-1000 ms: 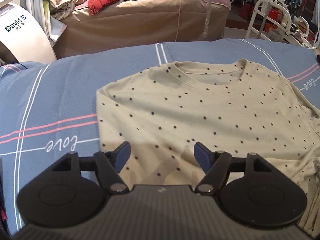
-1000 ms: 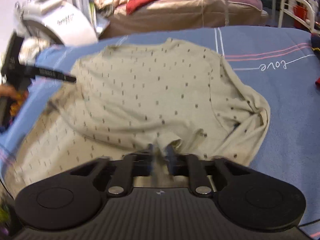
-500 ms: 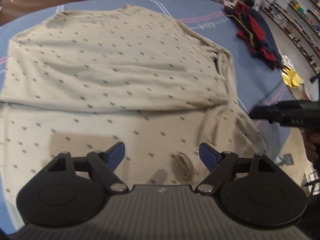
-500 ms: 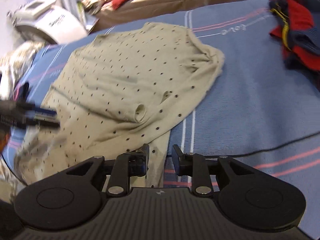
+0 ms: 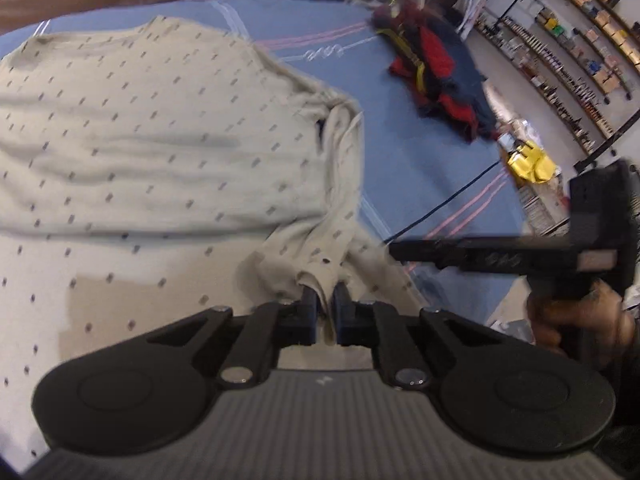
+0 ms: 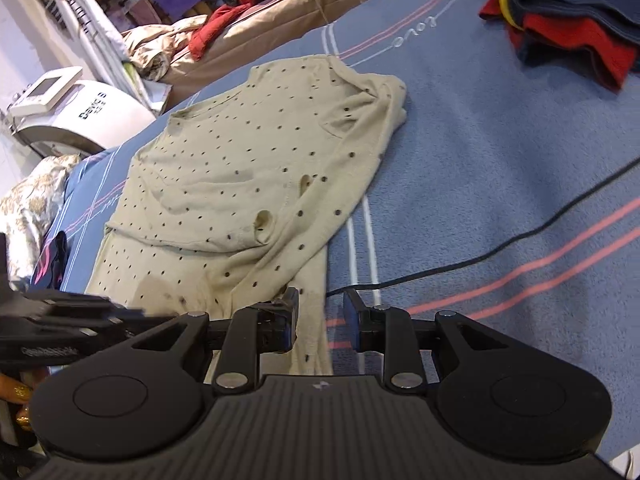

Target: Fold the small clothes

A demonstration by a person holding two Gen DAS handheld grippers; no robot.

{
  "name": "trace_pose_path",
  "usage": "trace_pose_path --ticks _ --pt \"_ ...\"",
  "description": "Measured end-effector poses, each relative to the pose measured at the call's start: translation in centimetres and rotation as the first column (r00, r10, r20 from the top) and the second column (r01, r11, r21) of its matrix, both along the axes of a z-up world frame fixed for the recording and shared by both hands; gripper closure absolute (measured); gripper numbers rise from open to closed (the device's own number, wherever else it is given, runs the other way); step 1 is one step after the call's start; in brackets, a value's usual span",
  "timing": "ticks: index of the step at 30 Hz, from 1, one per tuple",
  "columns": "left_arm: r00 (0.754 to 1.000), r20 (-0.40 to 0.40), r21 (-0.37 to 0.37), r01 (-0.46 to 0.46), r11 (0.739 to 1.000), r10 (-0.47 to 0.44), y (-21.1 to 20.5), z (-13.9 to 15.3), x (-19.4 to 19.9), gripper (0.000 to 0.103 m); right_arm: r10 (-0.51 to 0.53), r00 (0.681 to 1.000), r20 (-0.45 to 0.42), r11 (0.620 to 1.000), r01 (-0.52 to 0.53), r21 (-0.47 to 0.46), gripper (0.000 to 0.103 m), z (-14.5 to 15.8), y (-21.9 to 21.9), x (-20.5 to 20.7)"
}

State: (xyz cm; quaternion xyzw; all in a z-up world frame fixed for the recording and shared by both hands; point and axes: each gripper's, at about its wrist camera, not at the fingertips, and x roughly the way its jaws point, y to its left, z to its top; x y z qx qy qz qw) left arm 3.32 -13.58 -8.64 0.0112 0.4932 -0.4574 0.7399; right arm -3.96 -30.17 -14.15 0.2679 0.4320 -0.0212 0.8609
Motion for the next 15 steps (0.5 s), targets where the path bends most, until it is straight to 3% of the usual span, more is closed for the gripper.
trace_pose_path --ticks 4,7,9,13,15 --pt "0.981 0.192 -0.193 0.005 0.981 0.033 -0.6 9.4 1.4 0.095 -0.011 1.0 -0.006 1.0 0.011 -0.004 0.056 -0.3 -0.3 0.0" --pt "0.939 0.319 -0.286 -0.035 0.957 0.129 1.2 16.4 3.5 0.095 0.025 0.999 0.045 1.0 -0.025 -0.008 0.056 0.1 0.2 0.8" --pt "0.901 0.373 -0.324 -0.098 0.941 0.223 3.4 19.5 4.9 0.095 0.038 0.994 0.1 0.999 -0.037 -0.019 0.056 0.6 0.6 2.0" --pt "0.833 0.424 -0.315 -0.232 0.92 0.355 8.5 22.3 6.9 0.095 0.013 0.973 0.232 0.999 -0.023 0.041 0.056 1.0 0.5 5.7" --pt "0.816 0.411 -0.293 -0.303 0.907 0.406 10.7 21.8 7.8 0.095 0.055 0.964 0.261 0.997 -0.065 0.03 0.056 1.0 1.2 8.4"
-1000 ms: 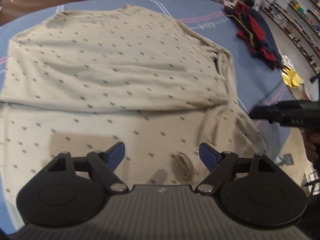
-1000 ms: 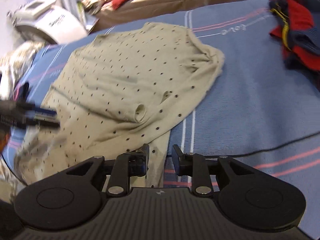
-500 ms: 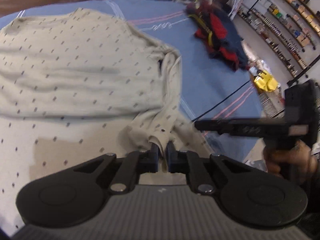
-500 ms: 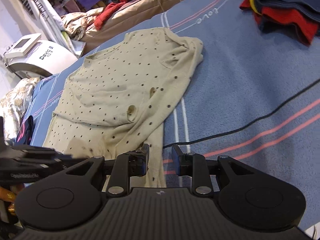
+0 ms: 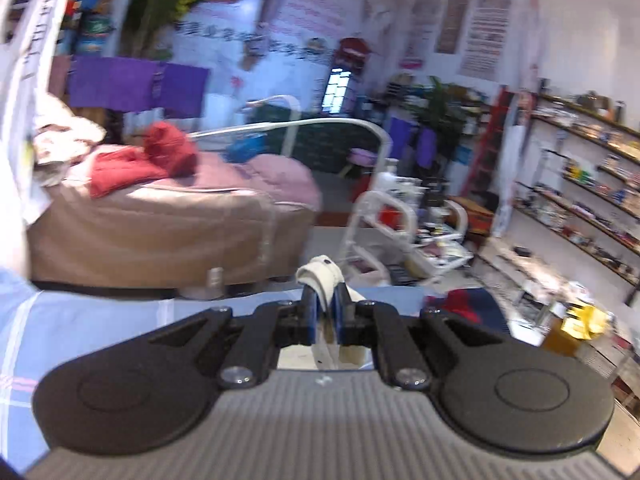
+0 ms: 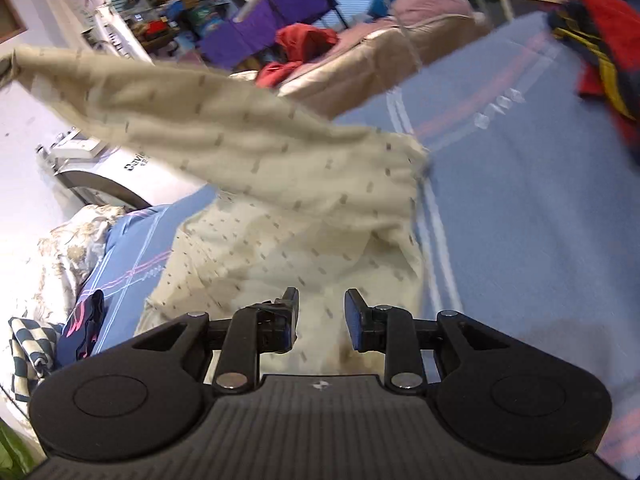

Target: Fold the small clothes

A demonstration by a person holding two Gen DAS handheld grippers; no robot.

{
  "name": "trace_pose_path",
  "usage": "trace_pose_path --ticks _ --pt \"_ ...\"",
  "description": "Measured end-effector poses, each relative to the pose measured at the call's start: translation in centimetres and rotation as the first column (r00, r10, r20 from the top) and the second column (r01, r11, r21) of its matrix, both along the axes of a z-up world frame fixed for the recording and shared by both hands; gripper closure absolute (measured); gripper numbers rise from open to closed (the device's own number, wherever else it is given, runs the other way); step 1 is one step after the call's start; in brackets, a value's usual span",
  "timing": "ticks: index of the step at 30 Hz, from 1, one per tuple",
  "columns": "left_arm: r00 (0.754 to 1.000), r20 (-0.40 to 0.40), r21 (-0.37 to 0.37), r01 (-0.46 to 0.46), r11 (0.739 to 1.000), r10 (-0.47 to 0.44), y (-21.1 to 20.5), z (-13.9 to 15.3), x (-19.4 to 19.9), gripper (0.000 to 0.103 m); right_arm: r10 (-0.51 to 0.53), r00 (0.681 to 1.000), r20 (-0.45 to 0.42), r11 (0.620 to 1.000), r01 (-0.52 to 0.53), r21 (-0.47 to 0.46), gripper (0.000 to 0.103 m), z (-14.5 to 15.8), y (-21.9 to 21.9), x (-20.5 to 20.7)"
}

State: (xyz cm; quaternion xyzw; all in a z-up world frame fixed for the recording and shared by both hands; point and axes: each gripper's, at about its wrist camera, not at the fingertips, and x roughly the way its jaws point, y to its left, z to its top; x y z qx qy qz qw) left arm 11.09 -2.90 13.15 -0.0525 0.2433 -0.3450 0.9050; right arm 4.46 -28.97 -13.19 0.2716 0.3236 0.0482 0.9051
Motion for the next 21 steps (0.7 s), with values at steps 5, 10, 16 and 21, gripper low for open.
trace_pose_path --ticks 5,10,16,21 --pt "0.981 -0.108 0.063 -0.156 0.986 0.162 5.5 -3.8 1.6 0.095 -0.034 0.995 -0.096 0.93 -0.004 -0.368 0.082 -2.8 3.3 7.3" --pt "0.886 -0.29 0.181 -0.32 0.93 0.361 12.0 -11.6 2.7 0.095 -0.196 0.97 -0.144 0.859 0.1 -0.502 0.086 -2.6 1.6 6.8" --pt "0.768 -0.468 0.284 -0.338 0.897 0.438 17.4 -20.6 1.5 0.088 -0.156 0.973 -0.171 0.857 0.047 -0.513 0.06 -2.5 0.9 3.4" --pt "0.836 -0.437 0.255 -0.239 0.937 0.332 15.4 -21.5 -0.4 0.032 -0.197 0.969 -0.149 0.884 0.11 -0.454 0.029 -1.5 0.1 2.5"
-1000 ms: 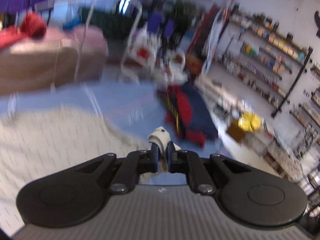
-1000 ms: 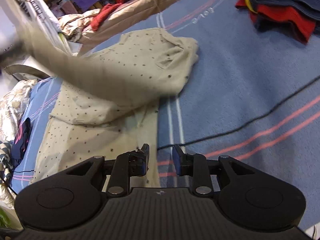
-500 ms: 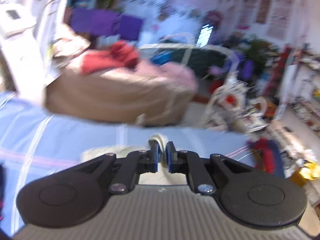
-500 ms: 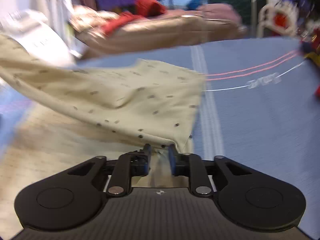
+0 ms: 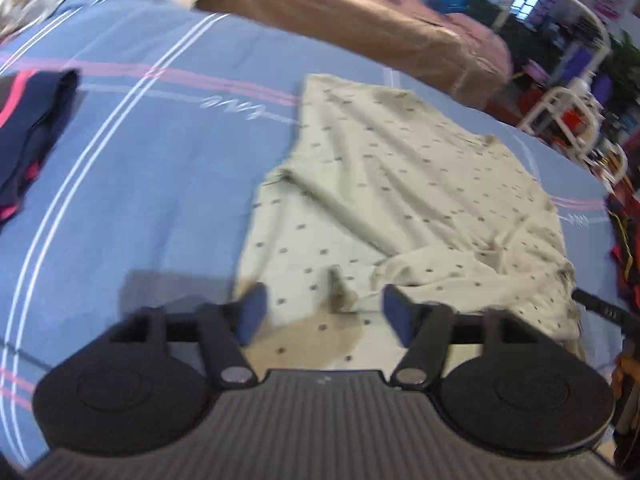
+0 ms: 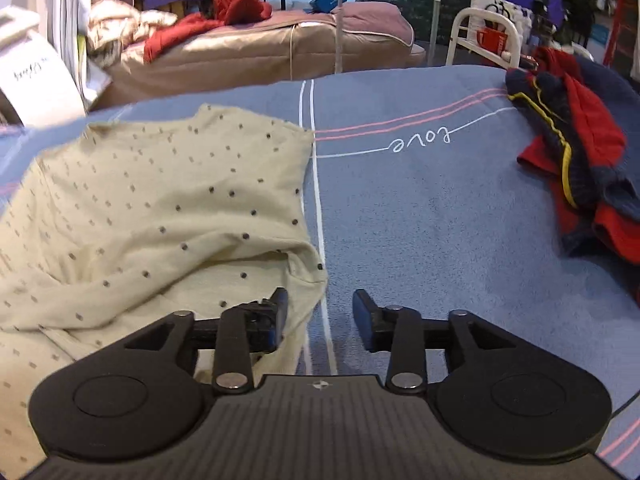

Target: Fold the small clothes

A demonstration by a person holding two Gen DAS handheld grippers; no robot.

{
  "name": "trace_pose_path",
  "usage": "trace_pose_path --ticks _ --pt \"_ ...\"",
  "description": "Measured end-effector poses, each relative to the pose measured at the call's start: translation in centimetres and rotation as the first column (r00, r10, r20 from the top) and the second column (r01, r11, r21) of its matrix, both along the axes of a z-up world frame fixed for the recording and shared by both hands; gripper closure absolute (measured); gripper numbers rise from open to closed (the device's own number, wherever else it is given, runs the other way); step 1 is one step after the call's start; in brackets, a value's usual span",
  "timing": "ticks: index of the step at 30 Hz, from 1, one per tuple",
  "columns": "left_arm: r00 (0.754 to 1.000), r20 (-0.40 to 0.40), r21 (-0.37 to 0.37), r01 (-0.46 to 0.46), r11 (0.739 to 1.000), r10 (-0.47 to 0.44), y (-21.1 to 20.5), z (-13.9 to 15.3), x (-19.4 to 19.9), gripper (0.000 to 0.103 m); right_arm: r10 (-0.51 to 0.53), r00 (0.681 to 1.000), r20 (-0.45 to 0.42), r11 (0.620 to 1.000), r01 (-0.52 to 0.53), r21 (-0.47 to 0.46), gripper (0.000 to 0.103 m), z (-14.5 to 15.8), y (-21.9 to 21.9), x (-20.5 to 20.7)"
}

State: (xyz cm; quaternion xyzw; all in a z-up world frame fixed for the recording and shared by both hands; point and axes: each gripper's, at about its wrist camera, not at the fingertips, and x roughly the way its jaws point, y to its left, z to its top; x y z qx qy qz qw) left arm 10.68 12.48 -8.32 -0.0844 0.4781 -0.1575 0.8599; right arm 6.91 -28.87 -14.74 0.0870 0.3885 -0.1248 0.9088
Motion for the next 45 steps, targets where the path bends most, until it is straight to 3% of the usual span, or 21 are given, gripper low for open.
trace_pose_path --ticks 5,7,10,12,13,14,17,20,22,24,26,28,33,34,35,37,40,43,45 --pt "0.971 0.165 0.179 0.142 0.974 -0.172 -5.7 0.4 -0.6 0.031 -0.02 1.0 0.011 0.997 0.019 0.078 0.029 0.4 0.3 -0.7" --pt "0.973 0.117 0.198 0.176 0.964 -0.201 -6.8 -0.3 0.5 0.035 -0.016 1.0 0.008 0.995 0.015 0.094 0.028 0.2 0.7 -0.9" --pt "0.984 0.017 0.073 0.178 0.981 -0.179 -6.5 -2.0 2.0 0.051 -0.012 1.0 0.003 0.994 0.012 0.108 0.029 -0.2 1.2 -1.3" --pt "0.988 -0.036 0.072 0.154 0.985 -0.151 -6.6 -3.5 2.9 0.063 -0.012 1.0 -0.003 0.993 0.013 0.115 0.029 -0.4 1.4 -1.5" --pt "0.99 -0.051 0.098 0.134 0.986 -0.129 -7.1 -4.3 3.4 0.089 -0.012 1.0 -0.008 0.993 0.013 0.117 0.028 -0.6 1.5 -1.5" --pt "0.991 -0.054 0.094 0.124 0.988 -0.119 -7.0 -4.4 3.5 0.101 -0.013 1.0 -0.01 0.993 0.014 0.119 0.029 -0.6 1.5 -1.5" --pt "0.998 -0.027 0.007 0.053 0.999 -0.052 -5.7 -3.4 4.7 0.103 -0.017 1.0 -0.011 0.993 0.018 0.119 0.029 -0.6 1.4 -1.6" --pt "0.993 0.038 0.034 -0.109 0.993 0.108 -3.1 -1.8 7.1 0.103 -0.015 1.0 -0.005 0.993 0.016 0.113 0.029 -0.5 1.4 -1.5" --pt "0.991 0.025 0.039 -0.132 0.99 0.131 -1.8 -1.2 8.4 0.103 -0.015 1.0 -0.002 0.993 0.015 0.114 0.029 -0.4 1.4 -1.3" --pt "0.998 -0.022 0.027 -0.051 0.998 0.052 -2.0 -0.8 8.5 0.089 -0.014 1.0 0.005 0.993 0.013 0.12 0.029 -0.2 1.4 -1.1" --pt "1.0 -0.001 0.059 0.023 0.998 -0.023 -3.0 -0.5 7.2 0.048 -0.003 1.0 0.01 0.992 0.002 0.124 0.029 -0.2 1.5 -1.0" --pt "0.995 0.036 0.123 0.087 0.989 -0.092 -4.3 -0.6 5.9 0.038 -0.003 1.0 0.003 0.992 0.002 0.125 0.029 -0.4 1.6 -1.0" --pt "0.981 0.023 0.145 0.186 0.972 -0.191 -6.4 -3.1 5.5 0.038 -0.005 1.0 -0.016 0.989 0.007 0.147 0.029 -0.7 1.8 -1.1" --pt "0.978 0.017 0.146 0.204 0.968 -0.208 -6.8 -3.7 5.8 0.043 -0.002 1.0 -0.017 0.99 0.004 0.142 0.029 -0.7 1.9 -1.1" --pt "0.974 -0.001 0.139 0.223 0.965 -0.225 -7.1 -4.4 6.1 0.066 -0.003 1.0 -0.018 0.99 0.005 0.14 0.029 -0.6 1.9 -1.2" --pt "0.972 -0.053 0.119 0.232 0.965 -0.228 -7.3 -5.5 6.7 0.093 -0.011 1.0 -0.015 0.99 0.013 0.144 0.029 -0.6 1.7 -1.4" --pt "0.98 -0.048 0.081 0.198 0.977 -0.194 -6.8 -4.5 7.0 0.098 -0.031 0.999 -0.011 0.989 0.032 0.145 0.029 -0.4 1.3 -1.9" --pt "0.995 -0.025 0.023 0.092 0.995 -0.092 -4.5 -2.5 8.4 0.098 -0.043 0.999 -0.008 0.988 0.044 0.146 0.029 -0.2 0.9 -2.1" --pt "1.0 -0.023 0.057 -0.003 0.998 0.005 -2.7 -1.8 9.3 0.098 -0.048 0.999 -0.007 0.988 0.049 0.144 0.029 -0.2 0.7 -2.0"
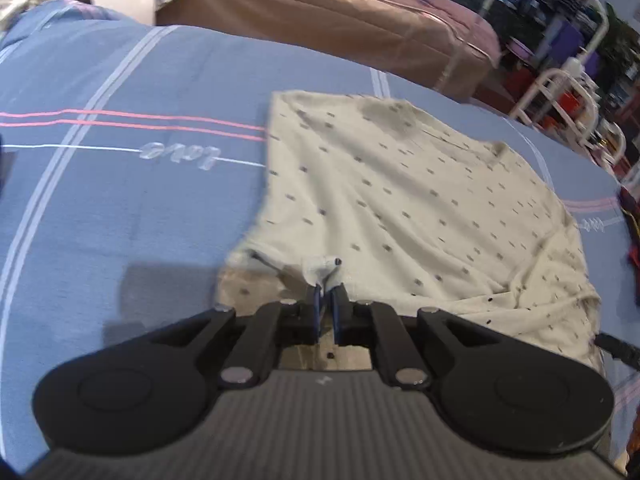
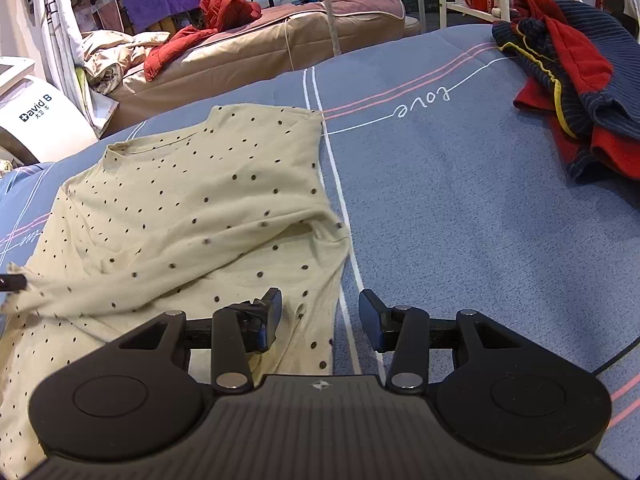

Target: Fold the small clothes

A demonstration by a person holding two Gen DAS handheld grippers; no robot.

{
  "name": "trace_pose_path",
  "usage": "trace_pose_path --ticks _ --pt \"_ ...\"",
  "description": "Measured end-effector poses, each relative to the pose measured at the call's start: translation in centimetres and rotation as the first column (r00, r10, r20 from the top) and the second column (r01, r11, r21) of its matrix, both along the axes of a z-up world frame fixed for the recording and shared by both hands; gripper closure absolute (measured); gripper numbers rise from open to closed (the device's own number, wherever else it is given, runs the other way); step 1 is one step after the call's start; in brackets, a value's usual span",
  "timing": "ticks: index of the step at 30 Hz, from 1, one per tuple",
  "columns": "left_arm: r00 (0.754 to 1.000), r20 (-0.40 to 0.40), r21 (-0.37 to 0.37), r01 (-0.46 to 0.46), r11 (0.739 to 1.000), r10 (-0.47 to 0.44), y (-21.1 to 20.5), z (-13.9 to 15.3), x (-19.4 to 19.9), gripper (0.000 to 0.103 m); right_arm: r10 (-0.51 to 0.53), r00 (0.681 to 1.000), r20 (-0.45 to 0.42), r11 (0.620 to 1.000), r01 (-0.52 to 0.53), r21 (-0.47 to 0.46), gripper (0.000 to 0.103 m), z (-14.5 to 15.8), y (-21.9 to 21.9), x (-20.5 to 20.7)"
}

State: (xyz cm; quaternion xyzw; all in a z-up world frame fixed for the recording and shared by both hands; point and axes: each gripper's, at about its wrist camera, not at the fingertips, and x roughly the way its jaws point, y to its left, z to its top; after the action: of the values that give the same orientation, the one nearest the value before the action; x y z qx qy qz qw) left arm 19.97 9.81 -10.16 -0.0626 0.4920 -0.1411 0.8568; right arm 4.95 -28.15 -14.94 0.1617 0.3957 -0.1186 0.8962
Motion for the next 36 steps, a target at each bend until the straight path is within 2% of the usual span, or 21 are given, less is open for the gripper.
trace_pose_path --ticks 2,4,6,8,9,10,13,15,16,17,18,19,24,25,26,27,29,30,31,34,36 --pt "0.998 -0.041 0.032 -0.043 0.999 0.045 1.4 -0.1 0.6 0.096 0.002 1.0 -0.003 1.0 -0.002 -0.003 0.029 0.0 -0.1 0.3" --pt "0.992 -0.118 0.013 -0.049 0.999 0.05 2.2 -0.7 0.7 0.092 -0.001 1.0 0.002 1.0 0.001 -0.007 0.029 0.1 -0.2 0.6" --pt "0.995 -0.096 0.012 -0.021 1.0 0.022 2.2 -0.7 -0.2 0.079 0.011 1.0 0.014 1.0 -0.01 -0.014 0.029 0.2 -0.1 1.1" --pt "0.997 -0.074 0.046 -0.032 0.998 0.035 2.1 -0.5 -1.1 0.039 0.026 0.999 0.023 0.998 -0.025 -0.065 0.029 0.5 0.3 1.9" --pt "0.996 -0.06 0.055 -0.055 0.997 0.059 2.1 -0.3 -1.5 0.032 0.038 0.999 0.026 0.994 -0.035 -0.099 0.029 0.7 0.6 2.2" --pt "0.996 -0.047 0.049 -0.073 0.996 0.075 2.2 0.0 -1.8 0.029 0.057 0.998 0.026 0.987 -0.053 -0.151 0.027 0.9 1.0 2.8" --pt "0.995 -0.05 0.006 -0.091 0.996 0.091 2.9 0.4 -2.4 0.029 0.13 0.991 -0.029 0.943 -0.133 -0.304 0.026 0.7 2.1 4.5" --pt "0.996 -0.056 0.013 -0.075 0.997 0.076 3.0 0.5 -2.8 0.029 0.186 0.981 -0.05 0.914 -0.191 -0.359 0.026 0.4 2.6 5.1" --pt "0.996 -0.06 0.022 -0.065 0.998 0.066 3.0 0.5 -3.2 0.029 0.21 0.975 -0.077 0.9 -0.224 -0.375 0.032 0.2 2.8 5.5" --pt "0.996 -0.065 0.031 -0.056 0.998 0.058 2.9 0.4 -3.5 0.029 0.225 0.969 -0.104 0.893 -0.248 -0.377 0.043 0.0 2.8 5.8" --pt "0.996 -0.07 0.036 -0.044 0.998 0.046 2.8 0.3 -3.9 0.029 0.232 0.967 -0.106 0.895 -0.255 -0.365 0.082 0.1 2.7 5.8" --pt "0.997 -0.076 0.04 -0.028 0.999 0.031 2.6 0.0 -4.2 0.029 0.232 0.968 -0.093 0.905 -0.25 -0.344 0.095 0.3 2.4 5.6" --pt "0.995 -0.102 0.065 0.01 0.998 -0.003 0.9 -2.5 -4.3 0.035 0.164 0.981 -0.1 0.927 -0.188 -0.323 0.095 0.0 1.0 4.7" --pt "0.996 -0.087 0.092 0.002 0.996 0.006 0.5 -2.9 -4.2 0.039 0.146 0.984 -0.101 0.944 -0.169 -0.284 0.094 -0.2 0.7 4.5" --pt "0.997 -0.073 0.13 -0.001 0.992 0.01 0.1 -3.1 -4.1 0.049 0.139 0.985 -0.099 0.956 -0.159 -0.245 0.091 -0.4 0.4 4.4" --pt "0.998 -0.063 0.17 0.007 0.985 0.004 -0.3 -3.0 -4.1 0.054 0.139 0.985 -0.102 0.965 -0.158 -0.208 0.079 -0.6 0.2 4.4" --pt "0.996 -0.076 0.158 0.058 0.986 -0.047 -0.7 -2.5 -4.2 0.09 0.127 0.988 -0.089 0.976 -0.14 -0.168 0.057 -0.6 0.0 4.0" --pt "0.995 -0.088 0.161 0.069 0.984 -0.055 -0.8 -2.4 -4.3 0.09 0.102 0.992 -0.078 0.981 -0.113 -0.16 0.03 -0.4 -0.1 3.6" --pt "0.995 -0.082 0.181 0.078 0.98 -0.064 -0.7 -2.2 -4.7 0.09 0.073 0.995 -0.063 0.985 -0.082 -0.155 0.012 -0.2 -0.2 3.1" --pt "0.997 -0.068 0.193 0.046 0.98 -0.033 0.8 -1.6 -5.8 0.084 0.021 1.0 -0.02 0.994 -0.023 -0.104 0.009 0.7 -1.0 1.1" --pt "0.998 -0.055 0.168 0.006 0.986 0.003 2.8 -1.1 -6.9 0.067 0.048 0.999 0.005 0.998 -0.048 -0.03 0.009 1.3 -1.5 -0.5"
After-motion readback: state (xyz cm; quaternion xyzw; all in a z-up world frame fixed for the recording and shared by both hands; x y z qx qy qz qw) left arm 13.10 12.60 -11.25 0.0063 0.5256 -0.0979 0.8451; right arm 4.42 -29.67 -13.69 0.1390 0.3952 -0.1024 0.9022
